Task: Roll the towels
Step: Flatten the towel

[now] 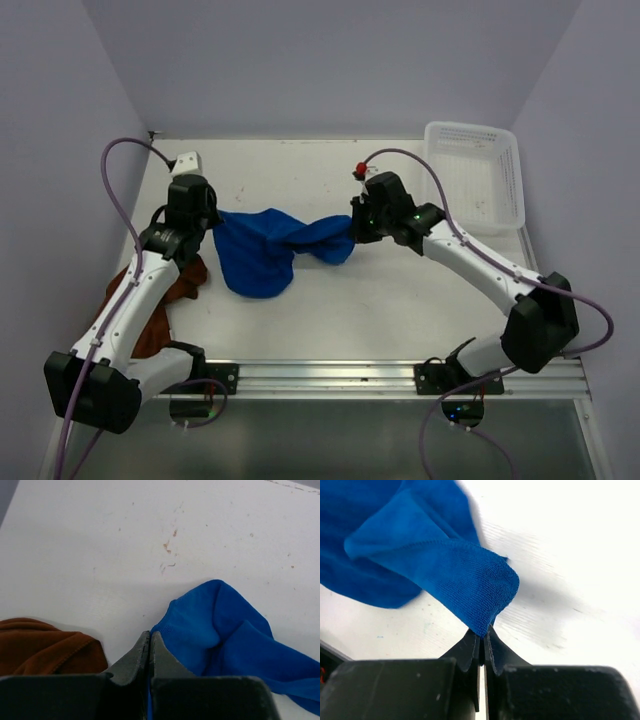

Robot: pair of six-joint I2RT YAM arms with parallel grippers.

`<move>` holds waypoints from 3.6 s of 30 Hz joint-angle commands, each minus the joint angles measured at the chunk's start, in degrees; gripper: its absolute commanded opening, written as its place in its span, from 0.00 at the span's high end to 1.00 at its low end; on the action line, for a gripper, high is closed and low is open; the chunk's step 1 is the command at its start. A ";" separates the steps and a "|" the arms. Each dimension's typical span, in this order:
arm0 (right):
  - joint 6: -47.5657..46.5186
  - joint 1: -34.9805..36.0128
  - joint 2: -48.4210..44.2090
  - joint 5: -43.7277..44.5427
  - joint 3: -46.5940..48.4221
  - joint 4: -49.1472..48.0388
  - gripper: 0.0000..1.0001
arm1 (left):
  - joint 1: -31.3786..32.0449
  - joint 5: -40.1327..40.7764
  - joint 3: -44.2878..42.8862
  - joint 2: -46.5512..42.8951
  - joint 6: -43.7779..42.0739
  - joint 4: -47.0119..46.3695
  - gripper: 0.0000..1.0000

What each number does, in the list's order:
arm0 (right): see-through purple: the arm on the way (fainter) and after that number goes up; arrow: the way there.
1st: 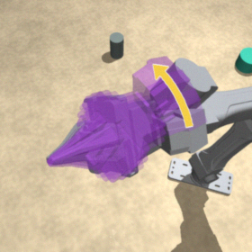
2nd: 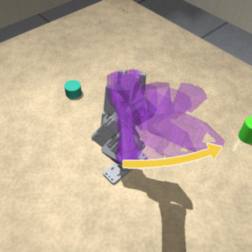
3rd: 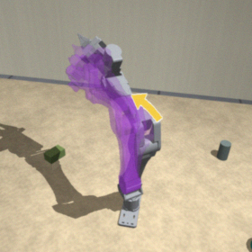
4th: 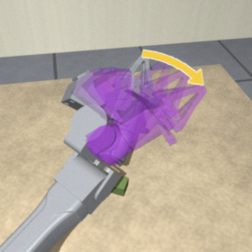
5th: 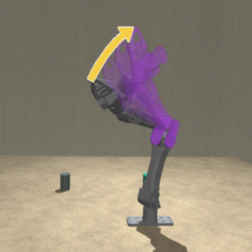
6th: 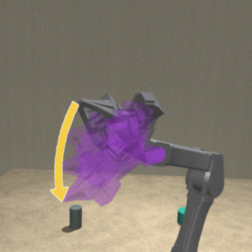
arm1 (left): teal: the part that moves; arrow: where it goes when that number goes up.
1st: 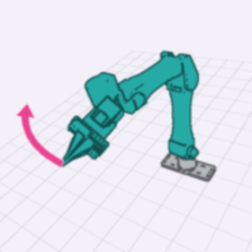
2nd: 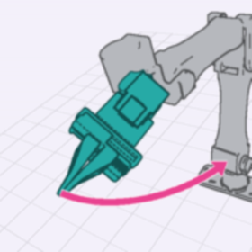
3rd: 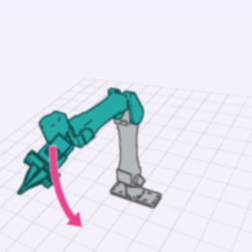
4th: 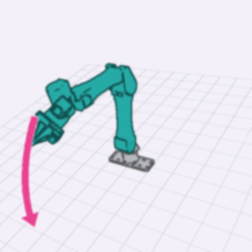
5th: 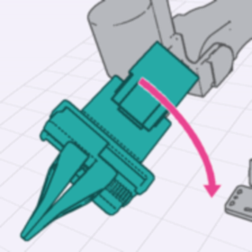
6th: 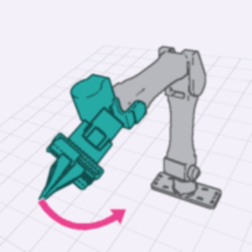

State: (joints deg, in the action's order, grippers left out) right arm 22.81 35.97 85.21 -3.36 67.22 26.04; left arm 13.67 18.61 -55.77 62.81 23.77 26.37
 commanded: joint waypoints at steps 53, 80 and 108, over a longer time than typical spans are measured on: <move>-5.14 -11.18 13.22 -7.62 -9.48 -12.95 0.62 | 0.39 -0.86 4.97 -0.32 -10.41 -3.87 1.00; -8.39 -11.36 15.17 -3.86 -8.16 -9.61 1.00 | 0.39 -0.42 5.14 -0.49 -10.50 -3.96 1.00; -11.29 -11.36 -7.95 6.95 2.57 4.63 1.00 | 0.30 -2.79 3.12 -1.19 -11.64 -4.22 1.00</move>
State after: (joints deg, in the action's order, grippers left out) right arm 12.80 24.73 80.40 1.10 67.59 28.60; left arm 13.69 16.60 -50.02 62.11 13.76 24.40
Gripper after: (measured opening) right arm 0.011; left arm 0.010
